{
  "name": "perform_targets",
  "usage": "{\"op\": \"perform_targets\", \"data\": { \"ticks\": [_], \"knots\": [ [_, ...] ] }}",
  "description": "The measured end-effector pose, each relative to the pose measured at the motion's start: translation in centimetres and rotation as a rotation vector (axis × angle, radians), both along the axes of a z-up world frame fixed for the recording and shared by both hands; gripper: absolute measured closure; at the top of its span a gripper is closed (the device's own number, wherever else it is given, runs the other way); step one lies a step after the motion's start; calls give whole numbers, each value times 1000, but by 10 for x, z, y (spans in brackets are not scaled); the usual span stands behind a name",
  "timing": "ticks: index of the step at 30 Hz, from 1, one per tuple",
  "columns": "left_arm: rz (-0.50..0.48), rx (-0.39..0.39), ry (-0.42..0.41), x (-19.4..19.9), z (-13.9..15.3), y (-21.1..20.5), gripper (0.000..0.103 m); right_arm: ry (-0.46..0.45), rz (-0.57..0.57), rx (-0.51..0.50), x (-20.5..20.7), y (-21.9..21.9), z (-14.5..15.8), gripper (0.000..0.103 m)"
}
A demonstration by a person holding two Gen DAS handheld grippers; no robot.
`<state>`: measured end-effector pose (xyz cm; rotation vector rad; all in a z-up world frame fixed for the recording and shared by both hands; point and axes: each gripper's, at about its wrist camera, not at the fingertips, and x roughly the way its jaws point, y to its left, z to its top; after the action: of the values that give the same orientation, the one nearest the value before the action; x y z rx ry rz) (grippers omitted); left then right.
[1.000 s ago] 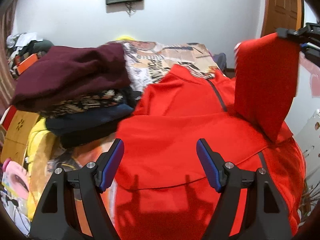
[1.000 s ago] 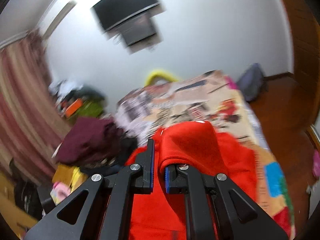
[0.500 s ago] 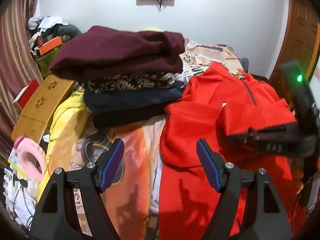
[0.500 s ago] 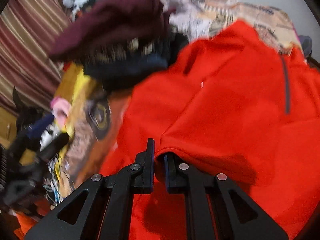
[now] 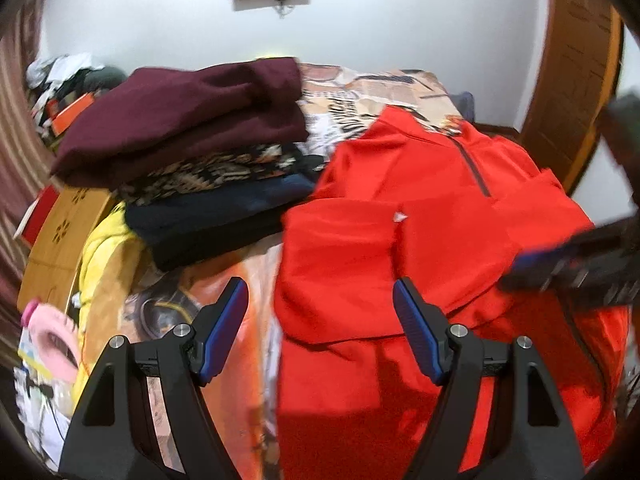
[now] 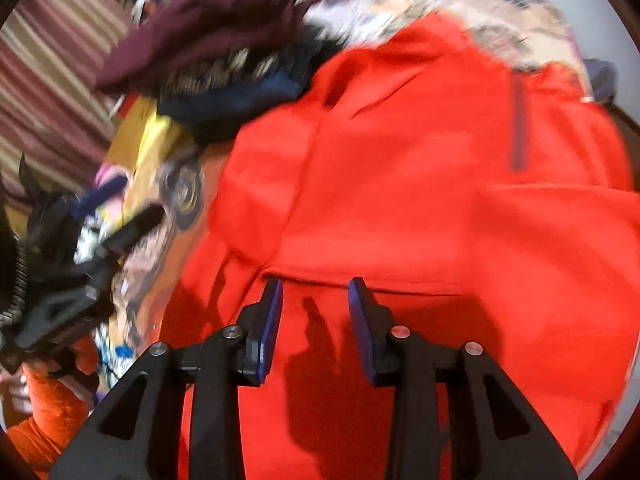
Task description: Fold large clothes
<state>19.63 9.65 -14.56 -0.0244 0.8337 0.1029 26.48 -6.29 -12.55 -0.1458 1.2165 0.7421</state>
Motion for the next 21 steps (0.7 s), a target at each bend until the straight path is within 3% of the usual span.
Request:
{"op": "perform_targets", "data": {
  "ticks": [3, 6, 11, 15, 21],
  "knots": [
    [-55, 18, 24, 12, -5, -21, 29, -130, -90, -1, 6, -34, 24, 54],
    [-113, 31, 55, 23, -14, -43, 29, -225, -166, -21, 13, -66, 38, 51],
    [-209, 80, 109, 40, -33, -82, 29, -299, -292, -92, 26, -112, 40, 50],
    [-263, 85, 155, 54, -48, -107, 29, -289, -363, -151, 32, -142, 27, 49],
    [-276, 123, 162, 74, -62, -129, 29, -177, -426, -181, 37, -170, -15, 49]
  ]
}}
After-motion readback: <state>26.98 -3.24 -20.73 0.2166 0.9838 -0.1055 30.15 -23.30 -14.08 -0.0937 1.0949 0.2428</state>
